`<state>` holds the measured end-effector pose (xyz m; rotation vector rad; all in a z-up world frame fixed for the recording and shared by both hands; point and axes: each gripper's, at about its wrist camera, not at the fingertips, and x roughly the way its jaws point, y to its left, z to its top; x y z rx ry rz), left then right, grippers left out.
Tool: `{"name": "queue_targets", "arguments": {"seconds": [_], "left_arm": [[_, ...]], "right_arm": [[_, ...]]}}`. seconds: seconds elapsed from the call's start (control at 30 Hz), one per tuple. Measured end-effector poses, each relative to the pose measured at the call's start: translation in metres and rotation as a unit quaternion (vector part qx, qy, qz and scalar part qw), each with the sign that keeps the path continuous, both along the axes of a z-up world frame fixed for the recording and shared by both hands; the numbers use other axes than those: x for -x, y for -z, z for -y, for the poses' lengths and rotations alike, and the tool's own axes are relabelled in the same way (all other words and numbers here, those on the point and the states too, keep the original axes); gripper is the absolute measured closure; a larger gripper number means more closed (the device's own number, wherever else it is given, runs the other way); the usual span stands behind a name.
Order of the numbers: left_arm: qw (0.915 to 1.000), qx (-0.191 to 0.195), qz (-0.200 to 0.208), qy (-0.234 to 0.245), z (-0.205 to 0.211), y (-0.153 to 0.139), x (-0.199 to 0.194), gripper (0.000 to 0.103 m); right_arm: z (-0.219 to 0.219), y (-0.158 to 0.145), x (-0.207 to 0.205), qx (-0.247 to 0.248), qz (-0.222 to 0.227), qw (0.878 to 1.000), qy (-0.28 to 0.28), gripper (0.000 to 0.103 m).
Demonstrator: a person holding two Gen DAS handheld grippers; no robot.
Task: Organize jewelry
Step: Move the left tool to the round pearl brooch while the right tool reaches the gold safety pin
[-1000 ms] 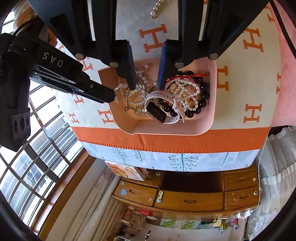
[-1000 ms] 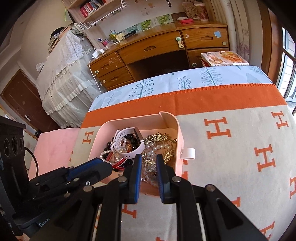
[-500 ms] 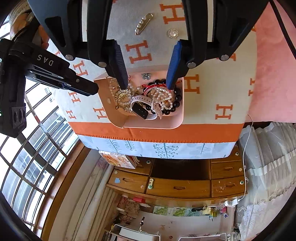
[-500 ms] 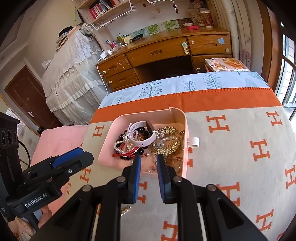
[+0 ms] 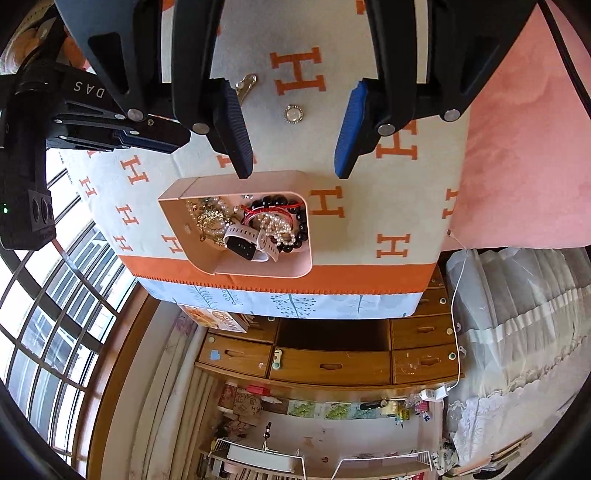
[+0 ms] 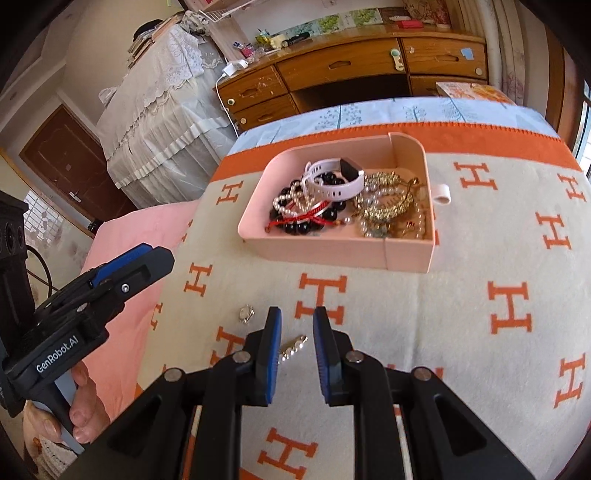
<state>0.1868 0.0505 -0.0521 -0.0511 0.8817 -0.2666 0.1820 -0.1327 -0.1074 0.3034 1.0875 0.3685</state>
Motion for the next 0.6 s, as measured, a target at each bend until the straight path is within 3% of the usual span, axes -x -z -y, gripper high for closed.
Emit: {"name": "queue_targets", "arguments": {"seconds": [0.27,0.43,0.6], "left_arm": [[0.9990,0.021,-0.031,-0.024,-0.018,0.031,0.010,0.058],[0.9976,0.029,-0.048,-0.040,-0.032,0.047,0.013,0.059],[0.9969,0.032,-0.051,-0.050,-0.041,0.053,0.014,0.058]], "right_arm": [[-0.011,0.050,-0.007,-0.072,-0.135,0.988,0.016,0.085],[-0.022,0.057,-0.011,-0.050,-0.148,0.987,0.034,0.085],[-0.042,0.051,-0.012,-0.006,-0.127,0.992,0.025,0.085]]}}
